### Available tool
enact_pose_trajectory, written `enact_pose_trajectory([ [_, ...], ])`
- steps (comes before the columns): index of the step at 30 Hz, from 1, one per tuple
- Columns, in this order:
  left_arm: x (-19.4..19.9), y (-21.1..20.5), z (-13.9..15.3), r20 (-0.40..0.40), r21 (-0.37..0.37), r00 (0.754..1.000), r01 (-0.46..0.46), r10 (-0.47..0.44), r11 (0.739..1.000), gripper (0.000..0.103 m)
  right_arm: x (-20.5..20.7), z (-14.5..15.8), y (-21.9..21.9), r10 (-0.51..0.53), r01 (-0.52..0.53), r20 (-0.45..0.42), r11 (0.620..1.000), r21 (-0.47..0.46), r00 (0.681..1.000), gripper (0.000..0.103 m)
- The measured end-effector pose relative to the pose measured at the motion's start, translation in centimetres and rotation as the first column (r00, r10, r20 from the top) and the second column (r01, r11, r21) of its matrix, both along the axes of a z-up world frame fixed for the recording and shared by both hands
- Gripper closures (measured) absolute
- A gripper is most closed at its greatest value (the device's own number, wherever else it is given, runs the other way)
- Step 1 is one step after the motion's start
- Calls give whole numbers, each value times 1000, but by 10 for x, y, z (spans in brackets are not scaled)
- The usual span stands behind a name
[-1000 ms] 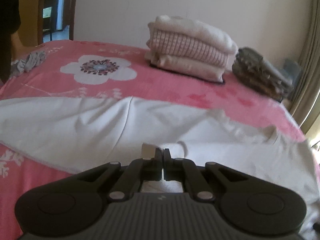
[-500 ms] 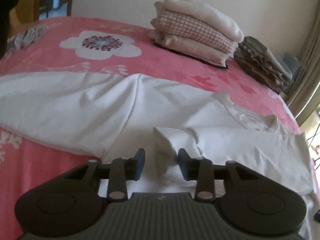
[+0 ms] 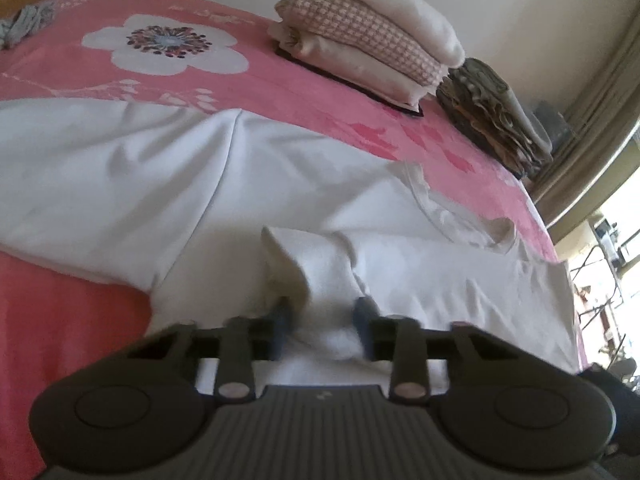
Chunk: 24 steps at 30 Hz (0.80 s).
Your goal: Fold clothes
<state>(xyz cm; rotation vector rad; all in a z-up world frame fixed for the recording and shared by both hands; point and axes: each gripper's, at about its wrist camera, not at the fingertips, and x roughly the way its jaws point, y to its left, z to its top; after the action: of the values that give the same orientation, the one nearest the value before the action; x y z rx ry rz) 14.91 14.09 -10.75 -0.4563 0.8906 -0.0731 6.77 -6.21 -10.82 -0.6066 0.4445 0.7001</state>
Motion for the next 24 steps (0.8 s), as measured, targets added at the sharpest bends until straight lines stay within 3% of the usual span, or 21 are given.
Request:
enact_pose_trajectory([
  [5,6,17,12,19,-162,997,-66,70,985,100,25,-10,38,88,-83,66,993,-80,994,52],
  [9,16,20,13,22,-217,998,-52,59,975,100,46,-18,56,111,-102,73,988,-115,991,54],
  [10,18,21,12,20,-236,998,-51,58,970,100,50,-21,59,111,-101,69,987,-128,991,70],
  [11,21,23,11,18,-256,998,-52,59,965,101,55,-24,63,111,-101,64,985,-141,992,93],
  [12,23,25,12,20,-282,998,-55,63,958,101,60,-24,64,88,-80,59,988,-132,994,96],
  [14,29,31,20,47,-337,997,-44,64,940,101,72,-11,54,29,-29,5,1000,-1,1000,97],
  [16,34,35,30,80,-379,995,-25,59,925,101,83,7,37,-39,47,-57,985,164,998,97],
  [19,34,34,41,88,-328,996,2,29,945,100,88,21,16,-67,111,-139,933,344,988,96],
  [22,21,46,32,66,-204,995,-56,71,977,91,80,-4,31,-21,58,-154,969,241,988,91],
  [24,12,61,21,40,-158,990,-124,132,980,89,78,-25,45,3,27,-194,989,148,981,80],
])
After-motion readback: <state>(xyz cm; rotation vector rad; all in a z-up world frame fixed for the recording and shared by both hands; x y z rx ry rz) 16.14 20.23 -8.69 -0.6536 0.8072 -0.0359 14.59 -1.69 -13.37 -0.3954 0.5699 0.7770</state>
